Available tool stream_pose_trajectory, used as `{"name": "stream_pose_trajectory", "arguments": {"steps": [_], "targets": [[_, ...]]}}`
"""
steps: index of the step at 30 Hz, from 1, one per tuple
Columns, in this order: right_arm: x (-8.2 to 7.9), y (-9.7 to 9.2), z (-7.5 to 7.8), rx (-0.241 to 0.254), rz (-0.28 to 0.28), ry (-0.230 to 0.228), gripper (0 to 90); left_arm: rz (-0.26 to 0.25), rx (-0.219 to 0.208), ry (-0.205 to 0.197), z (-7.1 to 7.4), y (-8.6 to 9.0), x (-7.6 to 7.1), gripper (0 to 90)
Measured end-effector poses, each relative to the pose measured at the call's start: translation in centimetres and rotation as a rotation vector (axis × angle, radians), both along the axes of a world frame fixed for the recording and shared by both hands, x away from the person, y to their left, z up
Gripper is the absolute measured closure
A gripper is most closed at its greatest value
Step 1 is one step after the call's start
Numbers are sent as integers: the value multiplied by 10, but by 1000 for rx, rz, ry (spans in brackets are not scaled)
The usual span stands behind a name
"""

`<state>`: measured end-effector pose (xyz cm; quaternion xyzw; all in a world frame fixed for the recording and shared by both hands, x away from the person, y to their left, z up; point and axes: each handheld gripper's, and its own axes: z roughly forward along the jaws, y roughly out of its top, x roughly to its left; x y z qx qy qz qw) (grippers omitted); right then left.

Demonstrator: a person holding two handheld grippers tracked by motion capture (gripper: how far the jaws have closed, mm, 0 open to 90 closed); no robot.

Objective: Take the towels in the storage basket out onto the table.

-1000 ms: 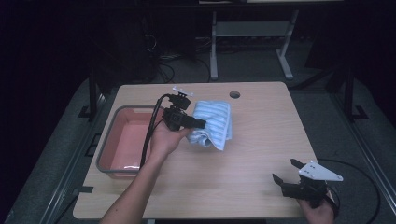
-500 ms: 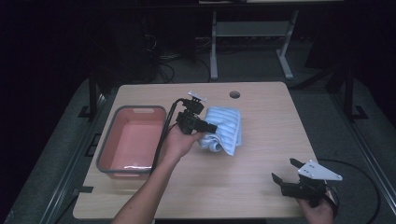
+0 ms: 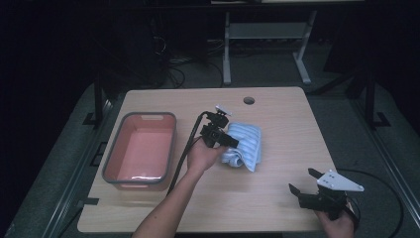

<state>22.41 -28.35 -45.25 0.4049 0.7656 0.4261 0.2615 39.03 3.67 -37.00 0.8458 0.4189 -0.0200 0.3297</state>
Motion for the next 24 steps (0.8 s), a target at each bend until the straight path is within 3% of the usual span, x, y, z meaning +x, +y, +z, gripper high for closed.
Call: {"name": "stream_pose_trajectory", "arguments": {"steps": [2, 9, 24], "targets": [[0, 0, 0, -3, 2, -3, 141, -9, 26, 6, -6, -3, 1, 685], [1, 0, 0, 0, 2, -1, 141, -13, 17, 11, -14, -15, -1, 684], [1, 1, 0, 0, 4, -1, 141, -19, 44, 15, -29, -37, -6, 663]]}}
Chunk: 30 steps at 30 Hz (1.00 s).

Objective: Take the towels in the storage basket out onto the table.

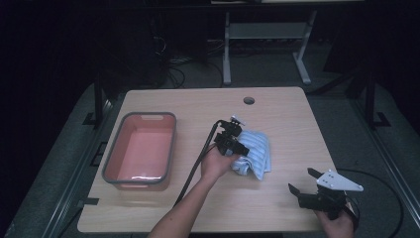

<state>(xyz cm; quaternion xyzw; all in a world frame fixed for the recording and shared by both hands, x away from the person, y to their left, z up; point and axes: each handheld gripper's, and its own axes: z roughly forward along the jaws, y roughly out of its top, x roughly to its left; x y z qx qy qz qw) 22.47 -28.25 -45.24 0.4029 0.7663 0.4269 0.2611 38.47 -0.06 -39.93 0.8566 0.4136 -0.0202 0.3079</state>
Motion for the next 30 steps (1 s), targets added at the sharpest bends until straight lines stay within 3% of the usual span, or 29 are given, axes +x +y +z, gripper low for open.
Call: {"name": "stream_pose_trajectory", "arguments": {"steps": [11, 17, 27, 30], "targets": [[0, 0, 0, 0, 0, 0, 141, 0, 10, 12, -7, -4, -1, 635], [-1, 0, 0, 0, -1, 0, 141, 4, -6, 23, -11, -4, -3, 567], [0, 1, 0, -3, 1, 1, 141, 12, 4, -16, -8, 5, -6, 435], [0, 1, 0, -2, 0, 2, 142, 18, -19, -18, -7, 9, -7, 388]]}}
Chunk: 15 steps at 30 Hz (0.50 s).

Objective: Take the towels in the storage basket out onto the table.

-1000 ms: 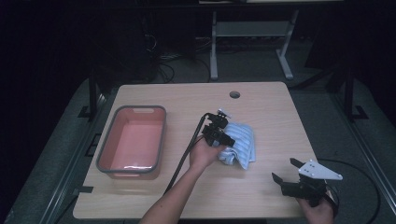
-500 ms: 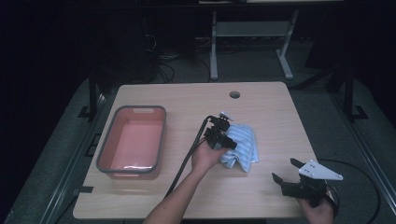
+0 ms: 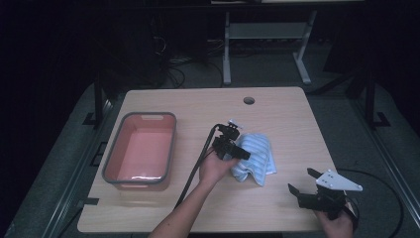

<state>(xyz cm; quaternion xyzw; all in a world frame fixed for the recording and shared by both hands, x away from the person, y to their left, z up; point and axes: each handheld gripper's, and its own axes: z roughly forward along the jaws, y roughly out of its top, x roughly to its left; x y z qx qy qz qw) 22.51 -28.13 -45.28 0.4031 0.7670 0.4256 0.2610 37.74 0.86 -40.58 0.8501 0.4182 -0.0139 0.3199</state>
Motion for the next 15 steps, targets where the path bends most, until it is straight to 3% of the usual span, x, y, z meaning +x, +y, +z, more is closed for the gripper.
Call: {"name": "stream_pose_trajectory", "arguments": {"steps": [4, 6, 15], "targets": [[0, 1, 0, -4, 4, 0, 141, -6, -7, -17, 3, 4, -2, 349], [0, 1, 0, -6, 5, -2, 141, 6, -34, -18, 5, 6, -4, 337], [1, 1, -1, -6, 2, 3, 141, -7, -47, -30, 8, 16, -6, 291]]}}
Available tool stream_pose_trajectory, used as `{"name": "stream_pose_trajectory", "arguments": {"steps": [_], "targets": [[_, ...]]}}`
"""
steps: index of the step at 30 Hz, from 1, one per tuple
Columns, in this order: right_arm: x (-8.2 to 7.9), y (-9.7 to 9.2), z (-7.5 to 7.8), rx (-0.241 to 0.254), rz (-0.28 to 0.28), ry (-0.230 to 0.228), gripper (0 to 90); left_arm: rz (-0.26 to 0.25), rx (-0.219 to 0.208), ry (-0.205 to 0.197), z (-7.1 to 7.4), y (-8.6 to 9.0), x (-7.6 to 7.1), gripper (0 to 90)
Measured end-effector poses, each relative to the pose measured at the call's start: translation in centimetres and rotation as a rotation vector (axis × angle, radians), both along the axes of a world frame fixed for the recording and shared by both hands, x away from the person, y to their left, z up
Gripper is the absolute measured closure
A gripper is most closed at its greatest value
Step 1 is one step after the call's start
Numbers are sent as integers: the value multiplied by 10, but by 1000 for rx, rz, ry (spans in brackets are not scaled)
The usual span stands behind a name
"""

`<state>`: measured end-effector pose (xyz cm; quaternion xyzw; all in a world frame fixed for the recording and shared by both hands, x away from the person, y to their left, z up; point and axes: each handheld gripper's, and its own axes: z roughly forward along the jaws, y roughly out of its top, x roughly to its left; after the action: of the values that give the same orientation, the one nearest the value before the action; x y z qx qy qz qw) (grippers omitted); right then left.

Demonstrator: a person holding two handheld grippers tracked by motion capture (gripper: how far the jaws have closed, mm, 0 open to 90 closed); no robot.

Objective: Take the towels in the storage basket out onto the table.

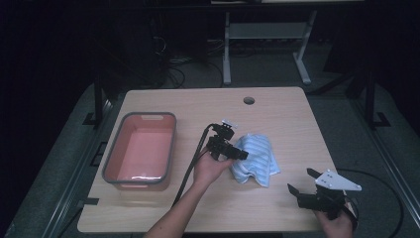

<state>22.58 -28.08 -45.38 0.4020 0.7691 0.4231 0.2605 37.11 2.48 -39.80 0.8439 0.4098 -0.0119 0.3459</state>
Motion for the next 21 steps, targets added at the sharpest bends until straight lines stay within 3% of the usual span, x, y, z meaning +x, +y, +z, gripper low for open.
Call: {"name": "stream_pose_trajectory", "arguments": {"steps": [2, 4, 21], "targets": [[0, 0, 0, -1, 1, 1, 141, -6, 6, -5, 0, 4, -1, 282], [0, 0, -1, -3, -1, 1, 141, 6, -17, -5, -1, 5, -2, 280], [2, 1, -3, -15, -2, 12, 141, -1, -71, -28, 2, 29, -19, 268]]}}
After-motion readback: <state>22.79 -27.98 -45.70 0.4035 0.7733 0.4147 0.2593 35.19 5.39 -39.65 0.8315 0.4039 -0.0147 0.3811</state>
